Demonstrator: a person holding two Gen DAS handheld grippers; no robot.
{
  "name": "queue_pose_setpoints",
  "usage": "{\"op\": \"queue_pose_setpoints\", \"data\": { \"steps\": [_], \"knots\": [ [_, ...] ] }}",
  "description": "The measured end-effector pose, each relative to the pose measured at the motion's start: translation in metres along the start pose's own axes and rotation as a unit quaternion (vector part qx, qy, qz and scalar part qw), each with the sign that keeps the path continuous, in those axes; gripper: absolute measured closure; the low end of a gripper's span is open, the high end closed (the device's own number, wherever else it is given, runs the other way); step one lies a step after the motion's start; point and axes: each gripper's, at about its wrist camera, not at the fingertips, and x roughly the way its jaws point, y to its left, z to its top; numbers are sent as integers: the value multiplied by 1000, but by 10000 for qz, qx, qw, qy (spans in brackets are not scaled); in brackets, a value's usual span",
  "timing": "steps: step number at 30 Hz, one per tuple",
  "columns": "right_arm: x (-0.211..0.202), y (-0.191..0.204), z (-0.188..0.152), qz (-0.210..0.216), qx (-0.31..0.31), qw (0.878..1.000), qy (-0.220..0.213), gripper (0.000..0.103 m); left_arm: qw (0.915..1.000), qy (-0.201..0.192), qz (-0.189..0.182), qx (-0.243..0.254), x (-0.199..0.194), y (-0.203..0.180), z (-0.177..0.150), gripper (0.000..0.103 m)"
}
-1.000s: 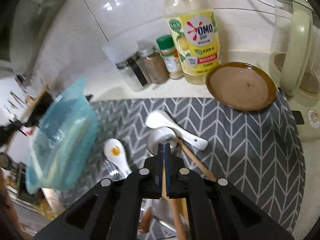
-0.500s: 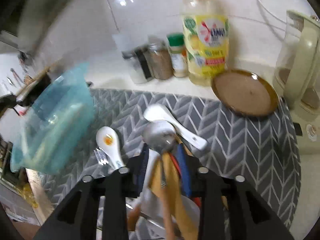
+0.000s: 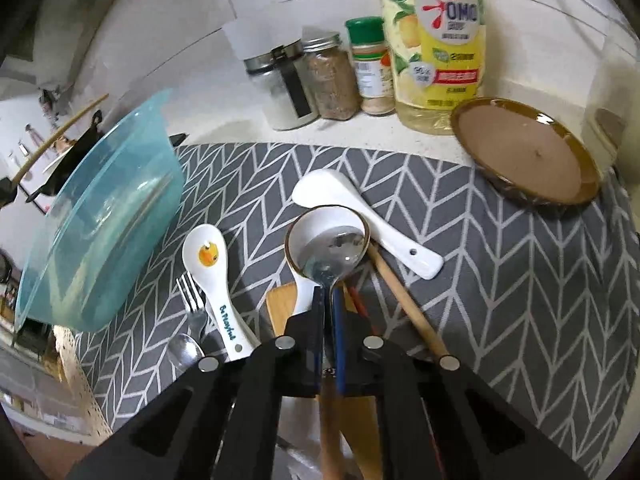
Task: Organize utensils
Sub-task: 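Carry the chopstick and metal spoon into the blue basin and open both tools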
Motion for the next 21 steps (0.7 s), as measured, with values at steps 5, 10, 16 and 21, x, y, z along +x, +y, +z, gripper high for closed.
{"op": "queue_pose_setpoints", "data": {
  "steps": [5, 10, 16, 21],
  "knots": [
    [-19, -2, -2, 92, 447, 9986, -267, 99, 10000, -14, 59, -30, -5, 20, 8, 96],
    [-61, 24, 17, 463, 1035, 9902, -817, 99, 9999, 114, 106, -35, -1, 45, 20, 96],
    [-83, 116, 68, 1182, 1394, 9754, -1232, 99, 9976, 540, 421, 96, 19, 80, 32, 96],
    [-19, 178, 82, 1317, 1724, 9750, -491, 99, 9923, 1070, 622, 15, 47, 109, 32, 96]
  ]
}}
